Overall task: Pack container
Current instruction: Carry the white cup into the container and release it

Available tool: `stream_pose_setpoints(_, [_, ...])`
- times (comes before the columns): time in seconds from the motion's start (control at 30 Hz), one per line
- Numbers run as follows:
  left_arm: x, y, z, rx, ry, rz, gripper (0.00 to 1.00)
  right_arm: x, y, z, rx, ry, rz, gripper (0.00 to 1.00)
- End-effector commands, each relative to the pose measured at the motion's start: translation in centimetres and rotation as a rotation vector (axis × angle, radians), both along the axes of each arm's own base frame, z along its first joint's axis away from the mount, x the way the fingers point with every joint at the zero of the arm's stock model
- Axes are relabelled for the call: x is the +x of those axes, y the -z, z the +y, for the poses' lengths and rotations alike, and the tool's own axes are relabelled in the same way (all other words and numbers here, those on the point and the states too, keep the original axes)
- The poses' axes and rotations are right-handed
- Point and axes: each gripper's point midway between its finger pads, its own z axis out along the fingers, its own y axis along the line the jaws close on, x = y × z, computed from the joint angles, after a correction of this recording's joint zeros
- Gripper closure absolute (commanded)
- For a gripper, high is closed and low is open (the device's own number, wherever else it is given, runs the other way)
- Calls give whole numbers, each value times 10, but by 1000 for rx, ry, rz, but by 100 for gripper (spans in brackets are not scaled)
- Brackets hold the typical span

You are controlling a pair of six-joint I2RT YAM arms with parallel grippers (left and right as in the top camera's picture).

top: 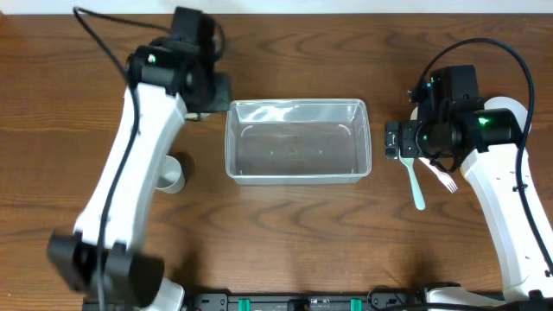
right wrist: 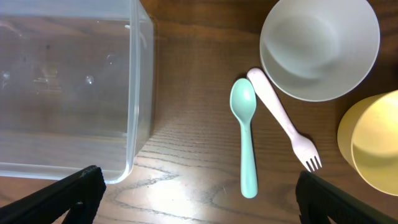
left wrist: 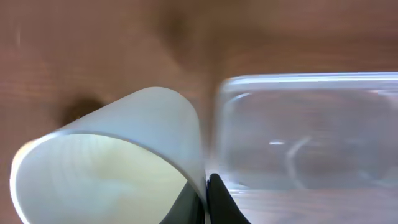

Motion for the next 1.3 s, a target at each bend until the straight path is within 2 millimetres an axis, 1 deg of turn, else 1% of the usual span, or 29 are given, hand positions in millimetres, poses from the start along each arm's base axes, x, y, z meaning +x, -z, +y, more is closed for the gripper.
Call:
stream_pose_setpoints(0.0, [-19,-14,-37,2,108,-26,94,4,-4,-1,-1,-8,-11,1])
stream_pose_setpoints(0.07, [-29,-8,-60,10,174,-6,94,4,-4,-1,0,-8,-11,1])
stream_pose_setpoints(0.13, [-37,4,-81,29,247,22,94,3,-4,-1,-1,-8,-10,1])
stream_pose_setpoints(0.2, [-41,22,-95,58,302,65,94,3,-3,-1,-1,-8,-7,1])
stream_pose_setpoints(0.27, [-40,41,-100,78,312,112,94,2,-3,-1,-1,-8,-3,1])
stream_pose_setpoints(0.37, [-34,70,-100,107,305,183,94,0,-3,-1,-2,-8,3,1])
stream_pose_setpoints(0.47, [-27,92,-93,126,281,236,94,0,-2,-1,-2,-8,5,1])
stream_pose_setpoints(0.73, [-9,139,-70,150,211,333,94,0,-2,-1,-2,-8,4,1])
stream_pose_setpoints(0.83, [-4,153,-66,156,197,356,94,0,-2,-1,-2,-8,5,1])
stream_pose_setpoints(0.9, [-1,159,-65,156,195,357,93,0,-2,-1,-2,-8,6,1])
stream_pose_setpoints(0.93, [0,159,-64,156,197,354,90,-1,-2,-1,-3,-8,7,1])
stream_pose_setpoints(1.0, [4,159,-66,152,200,340,74,-1,-2,-2,-3,-8,9,1])
stream_pose_setpoints(1.03, [5,158,-66,151,203,336,68,-1,-2,-2,-3,-8,9,1])
stream_pose_setpoints(1.1, [4,155,-66,150,203,332,60,-1,-2,-2,-3,-8,9,1])
stream_pose_setpoints(1.13, [3,152,-66,150,204,332,56,-1,-2,-2,-3,-8,11,1])
stream_pose_setpoints(1.17, [1,147,-65,150,204,332,54,-2,-2,-2,-3,-8,12,1])
stream_pose_setpoints(1.23, [-3,129,-63,145,203,318,53,-2,-2,-2,-3,-8,12,1])
stream_pose_setpoints(1.27, [-4,117,-62,140,203,302,53,-2,-2,-2,-3,-8,11,1])
